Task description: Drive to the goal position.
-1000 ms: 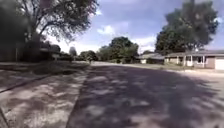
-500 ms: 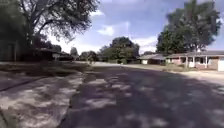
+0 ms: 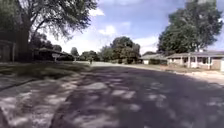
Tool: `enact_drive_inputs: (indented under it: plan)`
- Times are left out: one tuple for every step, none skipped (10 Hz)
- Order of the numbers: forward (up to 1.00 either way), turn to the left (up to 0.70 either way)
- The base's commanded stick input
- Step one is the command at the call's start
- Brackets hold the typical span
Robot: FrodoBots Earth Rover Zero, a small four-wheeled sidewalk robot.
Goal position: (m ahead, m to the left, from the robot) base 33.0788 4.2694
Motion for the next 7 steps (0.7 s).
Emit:
enact_drive_inputs:
  plan:
    - [1.0,0.02]
    - [1.0,0.0]
    - [1.0,0.0]
    - [1.0,0.0]
    - [1.0,0.0]
    - [1.0,0.0]
    - [1.0,0.0]
